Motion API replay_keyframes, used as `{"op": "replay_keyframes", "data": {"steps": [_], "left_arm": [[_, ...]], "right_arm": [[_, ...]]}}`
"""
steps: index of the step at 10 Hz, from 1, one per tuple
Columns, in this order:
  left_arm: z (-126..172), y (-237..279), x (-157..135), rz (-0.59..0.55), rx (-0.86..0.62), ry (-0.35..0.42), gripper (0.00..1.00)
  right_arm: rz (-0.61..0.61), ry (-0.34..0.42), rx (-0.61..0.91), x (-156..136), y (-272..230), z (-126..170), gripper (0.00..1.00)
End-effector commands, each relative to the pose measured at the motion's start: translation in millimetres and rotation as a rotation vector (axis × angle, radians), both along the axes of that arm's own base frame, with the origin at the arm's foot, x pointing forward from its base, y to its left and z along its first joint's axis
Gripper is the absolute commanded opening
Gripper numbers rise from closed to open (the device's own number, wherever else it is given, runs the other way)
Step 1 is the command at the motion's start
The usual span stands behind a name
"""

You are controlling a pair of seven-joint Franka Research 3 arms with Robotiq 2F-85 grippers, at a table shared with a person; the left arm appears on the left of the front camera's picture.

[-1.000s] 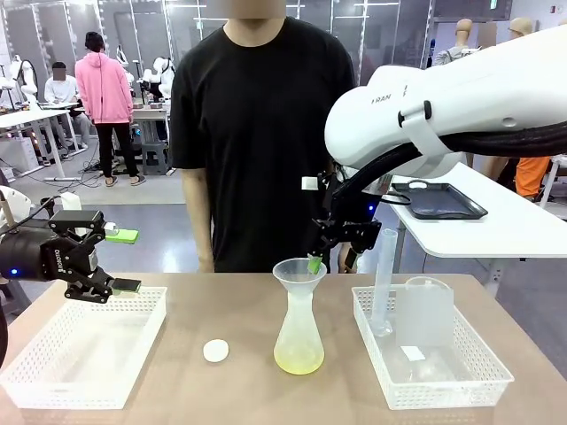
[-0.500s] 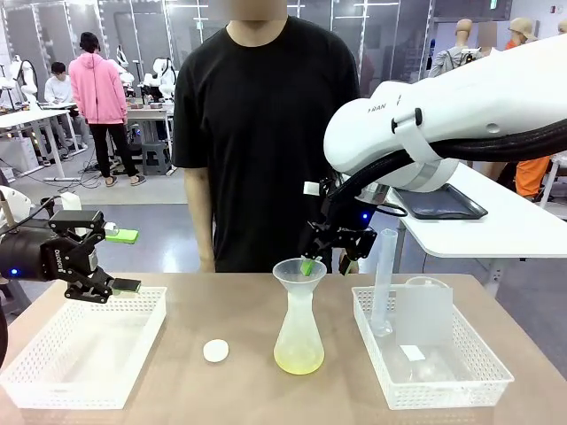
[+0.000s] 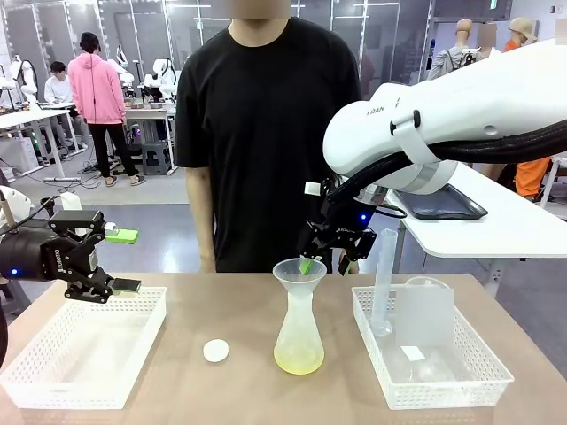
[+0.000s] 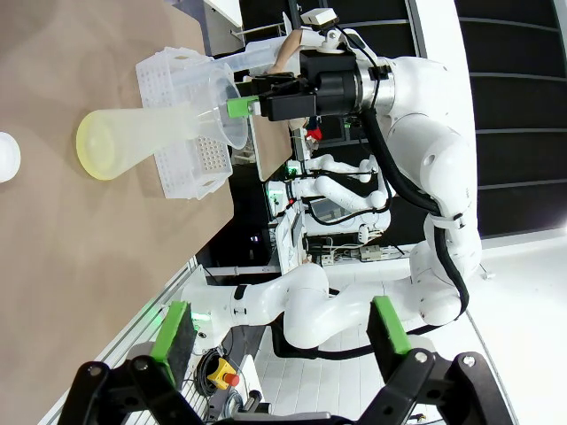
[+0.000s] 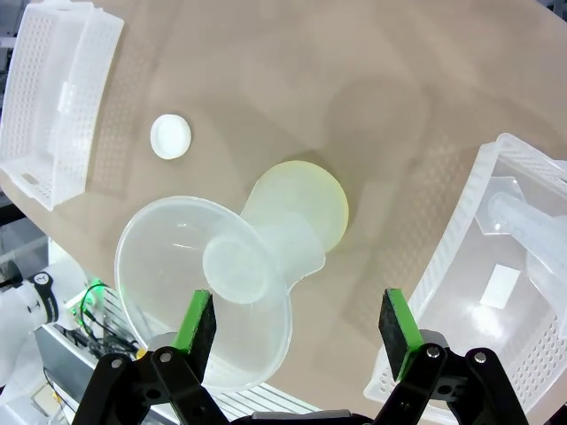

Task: Prepare the solutions needed for the experiment.
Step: Once the solution is in the Big flask , pick up the Plastic Funnel and place it back into the right Organizing basket.

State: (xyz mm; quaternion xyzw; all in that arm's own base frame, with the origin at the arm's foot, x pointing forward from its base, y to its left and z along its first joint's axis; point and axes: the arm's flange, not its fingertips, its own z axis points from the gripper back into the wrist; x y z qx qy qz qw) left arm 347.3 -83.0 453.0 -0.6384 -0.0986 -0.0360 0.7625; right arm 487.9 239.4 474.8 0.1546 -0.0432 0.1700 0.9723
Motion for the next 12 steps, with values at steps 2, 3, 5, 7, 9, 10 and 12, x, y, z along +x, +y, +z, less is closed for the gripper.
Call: {"op": "replay_keyframes", "data": {"steps": [2,3,5,7,9,10,12], "left_arm": [[1.9,-0.6,0.2,-0.007,-0.013,0.002,1.0],[1.9,-0.6,0.2,-0.007,-0.013,0.002,1.0],[1.9,-0.6,0.2,-0.007,-0.013,0.002,1.0],[1.9,-0.6,0.2,-0.007,-0.013,0.002,1.0],[1.9,-0.6,0.2,-0.007,-0.013,0.002,1.0],[1.9,-0.6,0.2,-0.007,-0.013,0.002,1.0],[1.9,-0.6,0.2,-0.007,-0.013,0.002,1.0]], "right_arm": [[0.017,-0.003,-0.002,-0.5,-0.7,1.1,0.93],[0.017,-0.003,-0.002,-0.5,-0.7,1.1,0.93],[0.017,-0.003,-0.002,-0.5,-0.7,1.1,0.93],[-0.009,0.004,-0.001,1.1,3.8,-0.4,0.93],[-0.044,0.025,-0.009,2.2,7.9,-1.6,0.93],[-0.042,0.034,-0.02,1.0,8.4,-2.9,0.9],[-0.051,0.041,-0.004,0.8,9.3,-2.0,0.72]]}}
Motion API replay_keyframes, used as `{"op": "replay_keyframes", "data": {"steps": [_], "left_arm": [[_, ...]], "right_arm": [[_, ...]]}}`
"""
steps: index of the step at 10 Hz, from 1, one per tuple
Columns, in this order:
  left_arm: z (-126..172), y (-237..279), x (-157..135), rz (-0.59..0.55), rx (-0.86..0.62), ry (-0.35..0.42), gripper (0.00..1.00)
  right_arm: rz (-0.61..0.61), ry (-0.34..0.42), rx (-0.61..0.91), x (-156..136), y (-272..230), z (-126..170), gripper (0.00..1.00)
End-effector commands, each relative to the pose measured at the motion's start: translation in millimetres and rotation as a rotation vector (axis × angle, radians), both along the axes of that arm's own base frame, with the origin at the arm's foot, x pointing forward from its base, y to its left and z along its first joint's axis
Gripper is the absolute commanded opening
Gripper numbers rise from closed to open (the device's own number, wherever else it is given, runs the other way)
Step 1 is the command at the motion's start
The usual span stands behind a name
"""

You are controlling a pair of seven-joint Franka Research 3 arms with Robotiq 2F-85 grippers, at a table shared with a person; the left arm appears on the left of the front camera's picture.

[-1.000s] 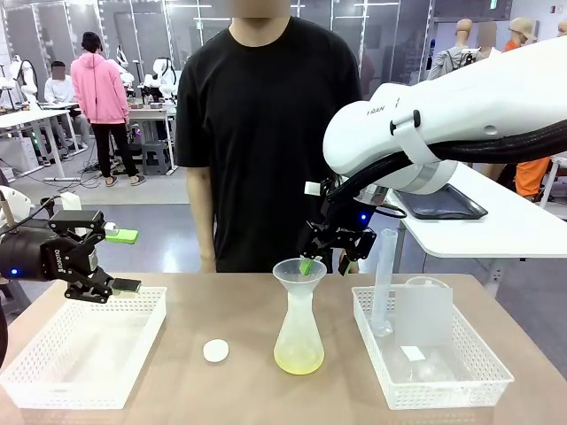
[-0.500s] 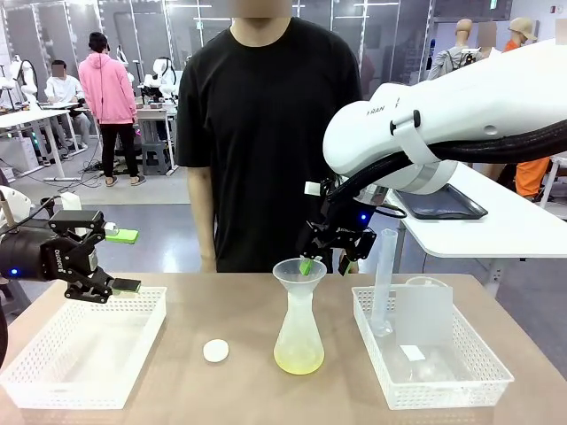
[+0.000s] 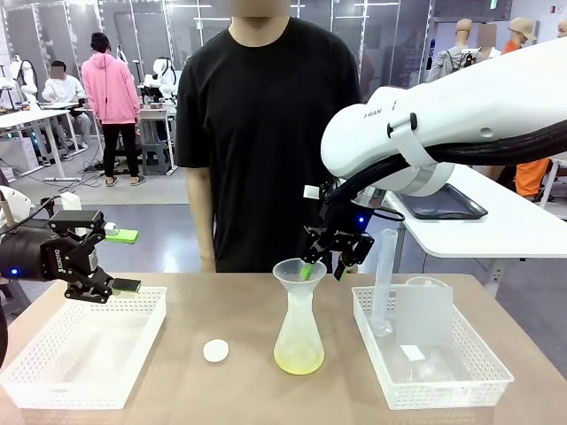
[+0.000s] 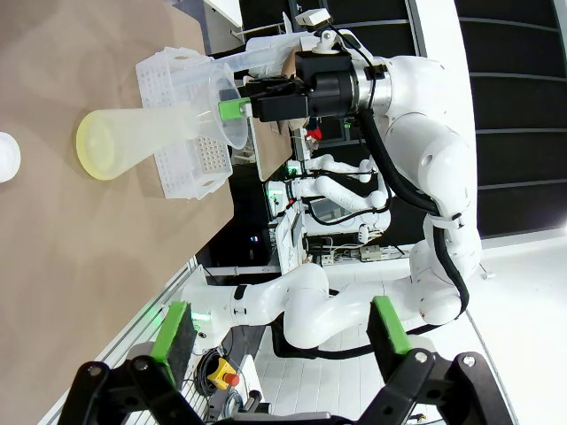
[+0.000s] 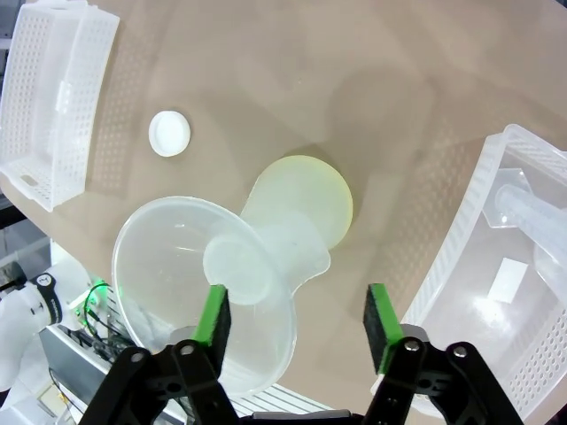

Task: Prepare the solutions needed for the experiment.
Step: Once the solution is in the Big flask , pick up the Plastic Funnel and place it back into the right Organizing basket.

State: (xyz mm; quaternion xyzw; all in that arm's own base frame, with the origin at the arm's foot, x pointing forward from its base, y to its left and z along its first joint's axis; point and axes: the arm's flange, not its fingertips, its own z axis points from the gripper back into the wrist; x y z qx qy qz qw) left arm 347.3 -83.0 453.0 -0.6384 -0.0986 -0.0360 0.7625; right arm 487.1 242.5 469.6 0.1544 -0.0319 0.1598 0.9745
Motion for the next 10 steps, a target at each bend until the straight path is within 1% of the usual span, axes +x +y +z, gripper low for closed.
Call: {"op": "replay_keyframes", "data": {"steps": [1,2,3,4,5,6,7,10], "left_arm": [[1.9,-0.6,0.2,-0.007,-0.013,0.002,1.0],[1.9,-0.6,0.2,-0.007,-0.013,0.002,1.0],[1.9,-0.6,0.2,-0.007,-0.013,0.002,1.0],[1.9,-0.6,0.2,-0.007,-0.013,0.002,1.0],[1.9,-0.6,0.2,-0.007,-0.013,0.002,1.0],[1.9,-0.6,0.2,-0.007,-0.013,0.002,1.0],[1.9,-0.6,0.2,-0.007,-0.013,0.002,1.0],[1.9,-0.6,0.2,-0.007,-0.013,0.002,1.0]], "right_arm": [[-0.046,0.017,0.006,2.3,6.3,4.2,0.56],[-0.055,0.014,0.004,2.5,7.0,5.7,0.53],[-0.054,0.014,0.012,2.3,7.8,7.2,0.38],[-0.05,0.015,0.019,1.6,8.5,8.3,0.35],[-0.051,0.027,0.02,2.0,8.5,8.4,0.19],[-0.049,0.035,0.014,2.5,8.7,7.0,0.16],[-0.05,0.039,0.016,2.4,8.5,6.4,0.01],[-0.045,0.047,0.027,0.7,9.3,6.0,0.0]]}}
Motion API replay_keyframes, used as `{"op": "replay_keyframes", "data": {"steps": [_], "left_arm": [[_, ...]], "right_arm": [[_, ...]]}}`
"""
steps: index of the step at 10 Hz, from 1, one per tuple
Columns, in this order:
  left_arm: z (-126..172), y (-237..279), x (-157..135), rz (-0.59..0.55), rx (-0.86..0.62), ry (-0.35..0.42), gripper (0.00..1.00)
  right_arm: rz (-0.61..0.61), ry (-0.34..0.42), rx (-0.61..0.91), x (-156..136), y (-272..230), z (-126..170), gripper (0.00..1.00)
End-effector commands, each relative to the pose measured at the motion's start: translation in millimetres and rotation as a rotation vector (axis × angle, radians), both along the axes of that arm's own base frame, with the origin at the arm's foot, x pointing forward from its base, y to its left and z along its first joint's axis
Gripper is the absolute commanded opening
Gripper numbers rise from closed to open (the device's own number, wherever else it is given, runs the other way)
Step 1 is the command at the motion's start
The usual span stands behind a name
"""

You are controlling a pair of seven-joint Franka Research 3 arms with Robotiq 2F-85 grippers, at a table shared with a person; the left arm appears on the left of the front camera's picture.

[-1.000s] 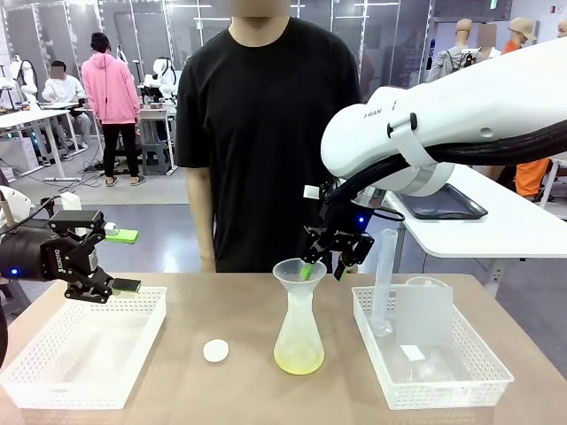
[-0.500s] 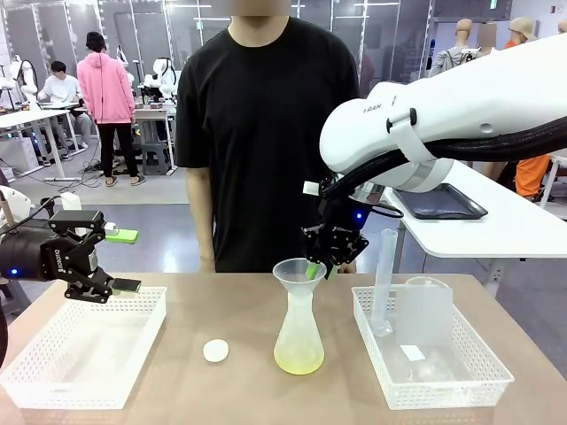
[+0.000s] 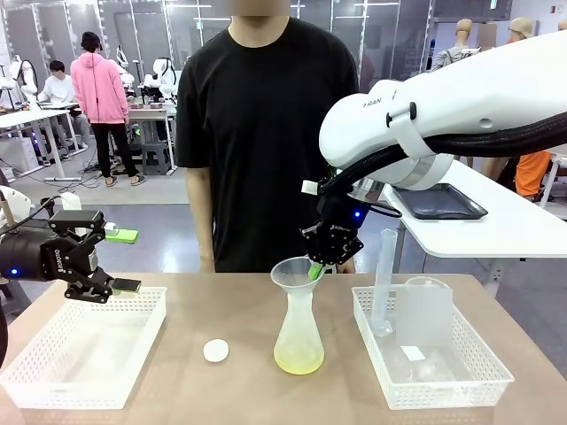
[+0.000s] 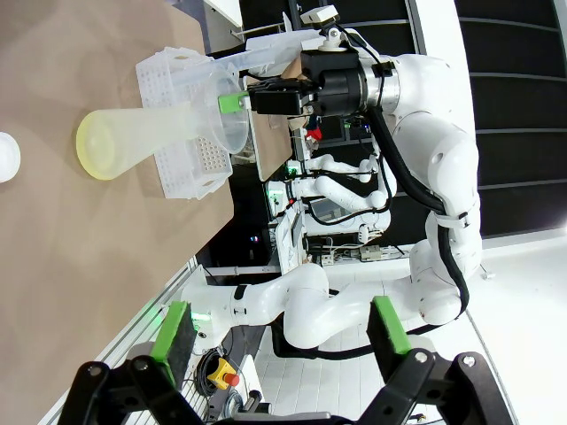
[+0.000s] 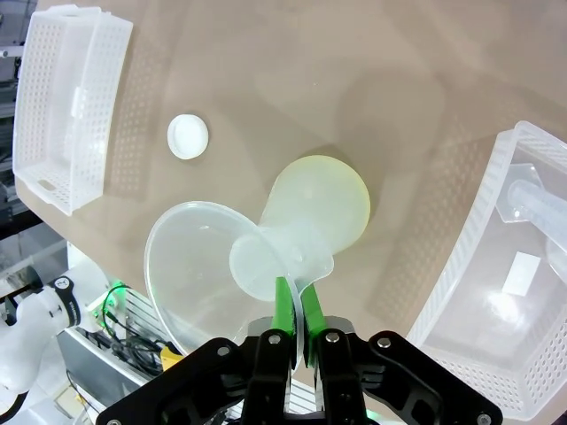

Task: Prepare the solutions needed for the experiment.
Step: Once the solution is in the Big flask , pick up the Plastic Funnel and place it back into the right Organizing basket.

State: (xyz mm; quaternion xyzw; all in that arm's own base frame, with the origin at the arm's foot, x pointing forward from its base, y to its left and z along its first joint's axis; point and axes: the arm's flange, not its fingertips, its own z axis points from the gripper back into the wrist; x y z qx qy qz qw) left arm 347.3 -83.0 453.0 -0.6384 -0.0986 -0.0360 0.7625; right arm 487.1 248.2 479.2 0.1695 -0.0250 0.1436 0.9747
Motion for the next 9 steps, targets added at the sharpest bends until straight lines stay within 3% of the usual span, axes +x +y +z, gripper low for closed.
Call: {"op": "replay_keyframes", "data": {"steps": [1,9], "left_arm": [[1.9,-0.6,0.2,-0.007,-0.013,0.002,1.0],[1.9,-0.6,0.2,-0.007,-0.013,0.002,1.0]], "right_arm": [[-0.021,0.027,0.009,0.2,3.5,-3.3,0.0],[-0.04,-0.029,0.078,-10.7,-10.8,6.7,0.01]]}}
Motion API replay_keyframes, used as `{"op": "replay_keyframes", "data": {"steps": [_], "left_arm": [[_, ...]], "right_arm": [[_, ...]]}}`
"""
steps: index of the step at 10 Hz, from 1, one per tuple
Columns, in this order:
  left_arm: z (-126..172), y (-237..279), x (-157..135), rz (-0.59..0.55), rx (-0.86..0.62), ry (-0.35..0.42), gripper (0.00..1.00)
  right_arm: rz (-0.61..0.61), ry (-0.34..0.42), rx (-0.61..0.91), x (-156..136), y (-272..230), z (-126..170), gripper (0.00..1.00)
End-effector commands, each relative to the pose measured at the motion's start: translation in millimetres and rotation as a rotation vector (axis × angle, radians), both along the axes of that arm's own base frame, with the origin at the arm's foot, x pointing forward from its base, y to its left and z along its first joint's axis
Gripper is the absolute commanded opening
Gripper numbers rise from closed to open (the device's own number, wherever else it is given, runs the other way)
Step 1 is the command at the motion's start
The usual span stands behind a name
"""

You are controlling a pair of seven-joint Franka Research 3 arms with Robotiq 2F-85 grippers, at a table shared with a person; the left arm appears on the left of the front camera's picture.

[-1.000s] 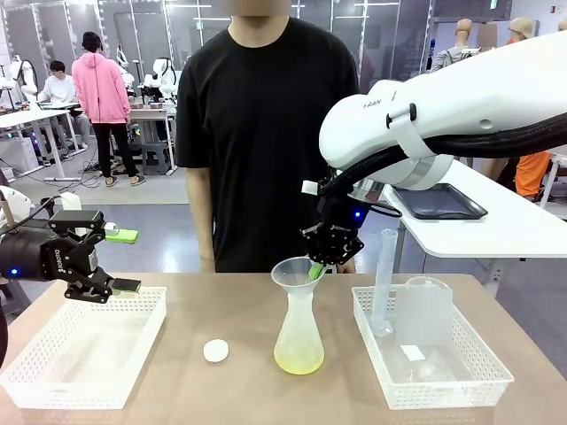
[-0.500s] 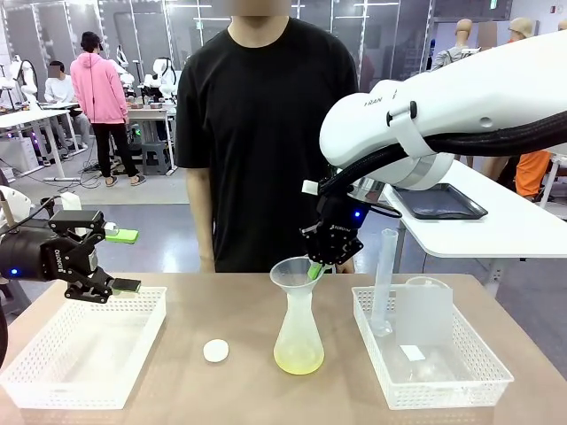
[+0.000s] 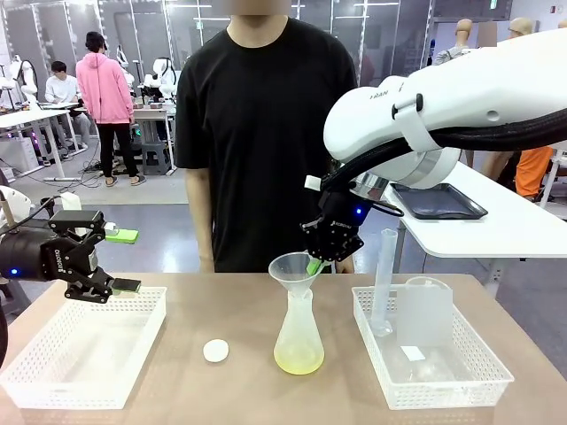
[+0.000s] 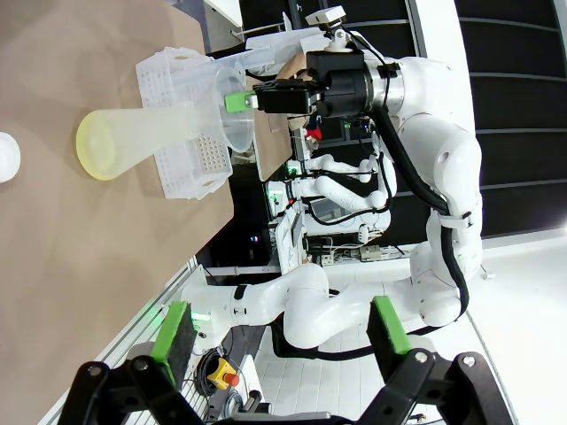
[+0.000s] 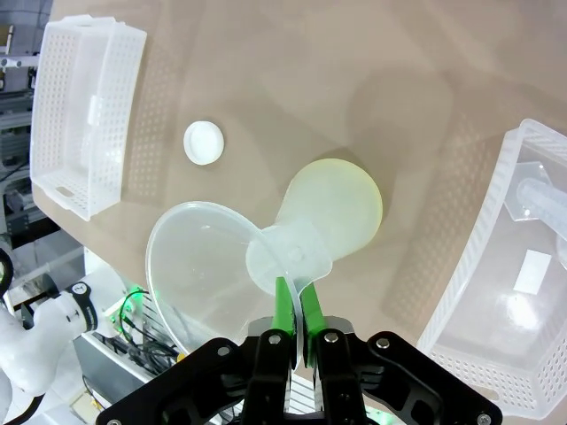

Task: Prepare the solutions needed for the experiment.
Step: Once the solution is in the Big flask , pick up the Plastic Funnel and place it back into the right Organizing basket.

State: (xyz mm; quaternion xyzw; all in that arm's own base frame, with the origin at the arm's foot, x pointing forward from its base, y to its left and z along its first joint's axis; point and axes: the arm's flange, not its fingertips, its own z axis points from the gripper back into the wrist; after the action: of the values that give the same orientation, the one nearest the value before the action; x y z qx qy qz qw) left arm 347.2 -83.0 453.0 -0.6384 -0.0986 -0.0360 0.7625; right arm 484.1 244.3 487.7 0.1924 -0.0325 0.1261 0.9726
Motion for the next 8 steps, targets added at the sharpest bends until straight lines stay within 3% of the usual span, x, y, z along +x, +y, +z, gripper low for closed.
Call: {"op": "replay_keyframes", "data": {"steps": [1,8], "left_arm": [[1.9,-0.6,0.2,-0.007,-0.013,0.002,1.0],[1.9,-0.6,0.2,-0.007,-0.013,0.002,1.0]], "right_arm": [[-0.006,-0.037,0.036,-9.8,-8.6,0.6,0.01],[0.014,-0.159,0.113,-36.1,-26.0,34.0,0.01]]}}
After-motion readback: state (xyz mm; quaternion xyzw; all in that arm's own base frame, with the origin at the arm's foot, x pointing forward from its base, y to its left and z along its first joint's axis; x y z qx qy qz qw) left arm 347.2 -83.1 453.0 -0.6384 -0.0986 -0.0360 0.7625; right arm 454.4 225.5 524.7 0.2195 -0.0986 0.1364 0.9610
